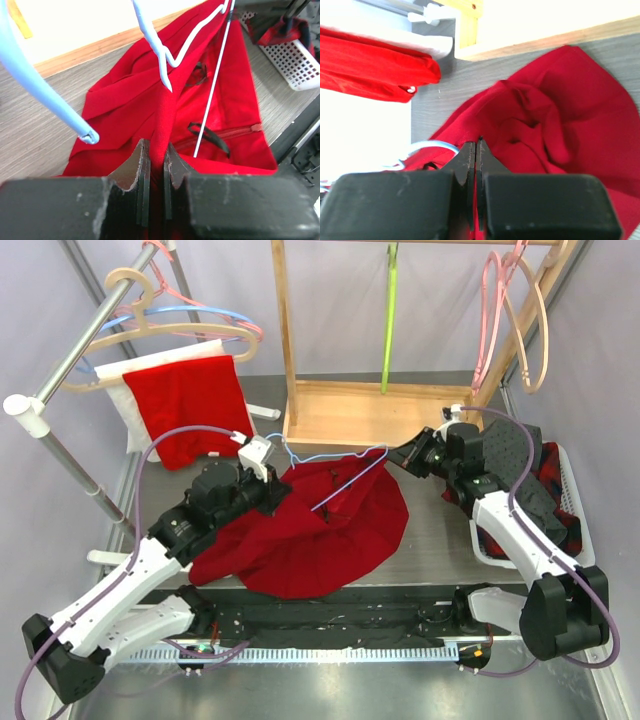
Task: Place the skirt on the hanger
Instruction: Hang the skirt on the hanger.
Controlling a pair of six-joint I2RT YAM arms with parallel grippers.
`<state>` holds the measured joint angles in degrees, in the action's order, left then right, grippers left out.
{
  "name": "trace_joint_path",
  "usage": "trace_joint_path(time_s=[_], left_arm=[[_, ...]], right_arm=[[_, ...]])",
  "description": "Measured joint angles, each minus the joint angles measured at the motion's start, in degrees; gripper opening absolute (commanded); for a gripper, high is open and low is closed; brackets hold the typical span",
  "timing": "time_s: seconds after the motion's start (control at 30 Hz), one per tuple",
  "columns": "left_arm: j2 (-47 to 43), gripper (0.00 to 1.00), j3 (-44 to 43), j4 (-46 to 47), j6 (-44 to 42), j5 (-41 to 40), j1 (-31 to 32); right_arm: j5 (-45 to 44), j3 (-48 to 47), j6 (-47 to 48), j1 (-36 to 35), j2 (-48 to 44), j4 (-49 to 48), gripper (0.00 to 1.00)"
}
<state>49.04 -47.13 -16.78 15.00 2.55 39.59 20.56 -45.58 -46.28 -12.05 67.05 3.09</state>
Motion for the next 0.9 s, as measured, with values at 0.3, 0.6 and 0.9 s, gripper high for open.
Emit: trace_joint_path(time_s=[0.3, 0.6, 0.9], left_arm=[[2.7, 0.00, -3.1, -0.5, -2.0, -2.5, 1.5], [8.7, 0.00, -10.7, -1.7, -5.2, -7.0, 5.4], [12.7, 0.00, -11.9, -2.2, -7.0, -11.1, 8.6]], right_arm=[[-0.4, -4.8, 0.4, 1.4, -1.1, 3.6, 0.01], [-5.6, -9.5, 5.7, 2.1, -7.2, 8.5, 0.01], [-15.2, -12.2, 10.7, 2.1, -7.8, 15.5, 0.01]])
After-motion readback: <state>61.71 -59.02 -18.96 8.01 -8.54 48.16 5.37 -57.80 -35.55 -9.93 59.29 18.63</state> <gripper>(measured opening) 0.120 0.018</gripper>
